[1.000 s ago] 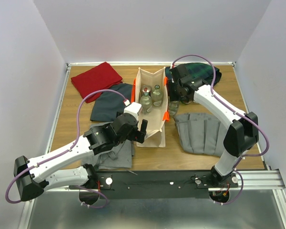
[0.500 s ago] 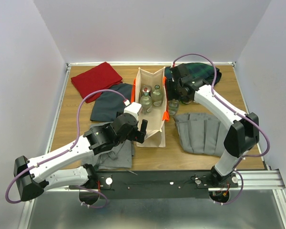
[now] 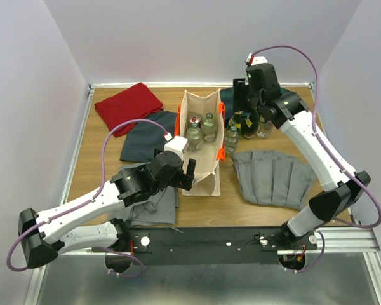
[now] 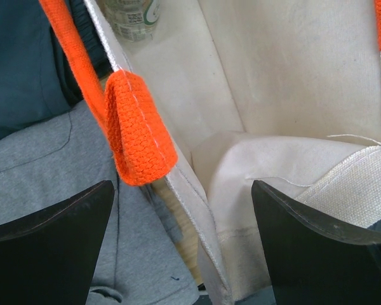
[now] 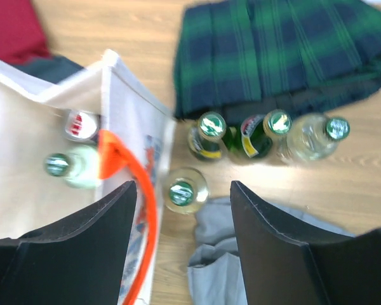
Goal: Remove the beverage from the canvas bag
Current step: Place the drink at the center of the board, then take out the drink from the canvas bag.
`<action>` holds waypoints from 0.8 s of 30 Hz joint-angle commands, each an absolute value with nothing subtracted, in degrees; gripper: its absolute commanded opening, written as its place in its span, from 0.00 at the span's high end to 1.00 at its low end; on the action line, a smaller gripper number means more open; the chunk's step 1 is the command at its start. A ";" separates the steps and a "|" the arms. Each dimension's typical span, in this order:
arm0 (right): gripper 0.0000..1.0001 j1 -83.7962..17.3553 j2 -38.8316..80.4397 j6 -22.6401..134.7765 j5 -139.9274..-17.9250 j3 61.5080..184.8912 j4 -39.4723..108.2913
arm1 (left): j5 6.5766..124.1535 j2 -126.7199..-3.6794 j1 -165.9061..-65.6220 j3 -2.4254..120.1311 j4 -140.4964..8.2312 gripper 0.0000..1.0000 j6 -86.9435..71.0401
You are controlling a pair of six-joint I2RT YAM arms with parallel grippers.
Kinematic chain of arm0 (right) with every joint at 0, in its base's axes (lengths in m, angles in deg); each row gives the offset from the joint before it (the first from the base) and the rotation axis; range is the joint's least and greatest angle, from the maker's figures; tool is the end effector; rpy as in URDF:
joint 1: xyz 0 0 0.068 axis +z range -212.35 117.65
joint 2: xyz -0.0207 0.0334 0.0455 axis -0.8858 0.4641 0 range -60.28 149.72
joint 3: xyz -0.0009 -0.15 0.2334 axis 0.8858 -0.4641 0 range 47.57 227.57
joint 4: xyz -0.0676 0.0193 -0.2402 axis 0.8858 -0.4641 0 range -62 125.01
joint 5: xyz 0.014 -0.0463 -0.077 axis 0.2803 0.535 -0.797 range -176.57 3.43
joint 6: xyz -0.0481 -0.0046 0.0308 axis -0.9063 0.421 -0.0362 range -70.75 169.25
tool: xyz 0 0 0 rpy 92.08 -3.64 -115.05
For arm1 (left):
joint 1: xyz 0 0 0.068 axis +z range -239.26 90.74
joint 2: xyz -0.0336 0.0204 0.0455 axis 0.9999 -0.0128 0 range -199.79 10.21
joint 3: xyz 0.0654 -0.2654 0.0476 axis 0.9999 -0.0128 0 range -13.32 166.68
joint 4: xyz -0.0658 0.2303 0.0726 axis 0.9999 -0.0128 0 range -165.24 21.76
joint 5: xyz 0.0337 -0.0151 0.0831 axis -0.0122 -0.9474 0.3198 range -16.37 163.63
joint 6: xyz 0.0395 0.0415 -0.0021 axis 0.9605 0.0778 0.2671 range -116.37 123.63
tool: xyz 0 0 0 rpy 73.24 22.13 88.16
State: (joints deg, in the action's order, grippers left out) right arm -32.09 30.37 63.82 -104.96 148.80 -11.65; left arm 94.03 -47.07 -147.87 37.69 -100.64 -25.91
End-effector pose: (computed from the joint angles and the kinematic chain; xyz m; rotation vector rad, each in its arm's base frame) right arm 0.2932 0.1562 0.4179 -0.1184 2.1618 0.0957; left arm 0.1164 -0.1637 0.3038 0.3722 2.2034 -0.4562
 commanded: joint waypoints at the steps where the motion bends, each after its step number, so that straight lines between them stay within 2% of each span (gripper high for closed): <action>1: 0.31 -32.03 30.07 64.28 -99.76 155.47 -15.88 | 98.93 -44.47 -148.06 37.13 -104.09 0.01 -26.52; 5: 0.31 -30.62 34.46 63.41 -95.54 161.37 -20.97 | 102.10 -44.20 -148.06 37.84 -105.50 0.01 -27.75; 16: 0.31 -22.71 39.56 60.94 -90.17 166.30 -21.24 | 100.35 -45.43 -148.06 38.19 -104.45 0.01 -28.80; 24: 0.31 -21.65 40.36 59.98 -86.92 162.36 -19.75 | 100.78 -45.25 -148.06 38.45 -104.98 0.01 -28.72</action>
State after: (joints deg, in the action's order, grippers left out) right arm -22.21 39.75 61.44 -89.79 164.18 -19.54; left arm 98.75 -45.28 -147.90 37.66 -102.87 -28.62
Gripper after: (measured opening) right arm 0.689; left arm 0.988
